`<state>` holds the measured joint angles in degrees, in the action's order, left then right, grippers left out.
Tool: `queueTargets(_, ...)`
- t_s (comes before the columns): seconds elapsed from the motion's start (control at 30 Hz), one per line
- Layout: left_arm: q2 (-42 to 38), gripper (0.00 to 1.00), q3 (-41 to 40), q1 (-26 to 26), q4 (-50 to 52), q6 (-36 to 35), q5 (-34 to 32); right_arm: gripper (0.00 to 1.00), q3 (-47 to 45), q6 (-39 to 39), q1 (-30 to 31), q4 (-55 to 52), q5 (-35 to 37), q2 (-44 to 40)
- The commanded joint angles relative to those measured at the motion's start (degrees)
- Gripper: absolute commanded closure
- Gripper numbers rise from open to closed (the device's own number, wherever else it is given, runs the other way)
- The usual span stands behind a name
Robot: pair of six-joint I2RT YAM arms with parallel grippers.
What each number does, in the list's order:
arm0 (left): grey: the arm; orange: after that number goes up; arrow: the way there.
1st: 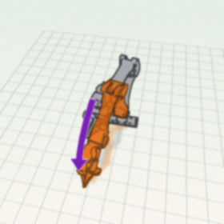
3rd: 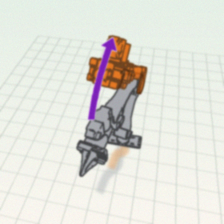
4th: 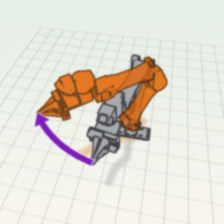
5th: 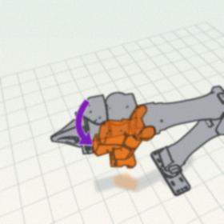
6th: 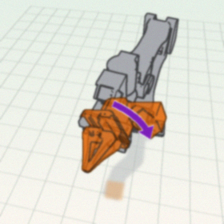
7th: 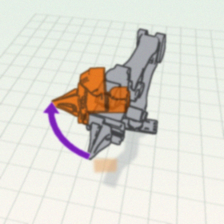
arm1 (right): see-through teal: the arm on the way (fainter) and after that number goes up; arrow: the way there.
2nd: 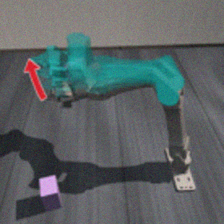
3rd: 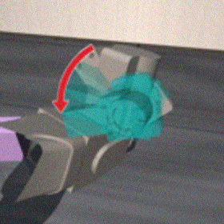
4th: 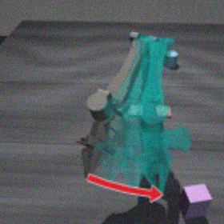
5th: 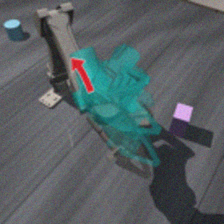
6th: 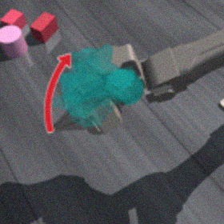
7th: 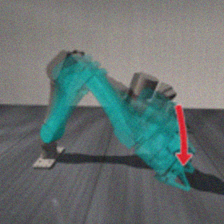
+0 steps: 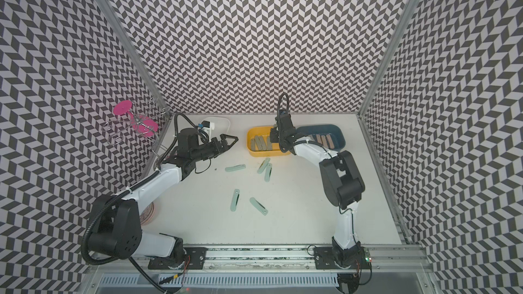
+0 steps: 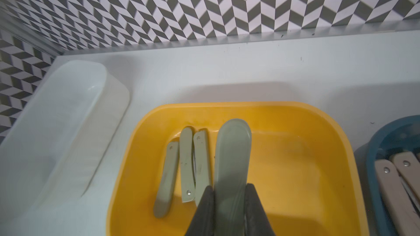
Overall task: Place the fruit knives into the storage box by color
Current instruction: Place the fruit knife in the storage box.
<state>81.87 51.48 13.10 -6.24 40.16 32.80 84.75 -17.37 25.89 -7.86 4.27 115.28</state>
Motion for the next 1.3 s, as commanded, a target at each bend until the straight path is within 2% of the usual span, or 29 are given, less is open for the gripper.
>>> queueTargets(0.0,0.9,0.00,2.3,0.4,-0.2,-0.5,-0.4,0.85,3.8,0.6,-0.8,0.7,-0.3,3.5)
queueTargets(0.23,2.5,0.00,3.2,0.8,0.0,-0.9,-1.0,0.85,7.0,0.5,-1.3,0.1,-0.7,10.0)
queueTargets(0.5,4.7,0.00,4.8,1.6,0.6,-1.3,-2.0,0.83,8.4,-0.3,-1.7,0.1,-1.5,13.7)
queueTargets(0.7,6.9,0.00,6.4,2.2,1.4,-2.0,-2.9,0.63,10.4,-0.2,-2.2,-1.5,-2.9,14.3)
queueTargets(0.77,7.9,0.00,7.4,2.1,1.9,-2.6,-3.1,0.58,10.4,-0.1,-2.4,-1.6,-3.7,13.1)
queueTargets(1.03,14.5,0.00,13.2,2.2,4.4,-5.2,-5.0,0.48,8.3,-0.7,-2.8,-1.3,-11.8,3.6)
queueTargets(1.27,24.1,0.00,19.6,2.7,6.2,-7.5,-7.1,0.34,-4.4,-2.6,-2.9,1.0,-14.7,-10.8)
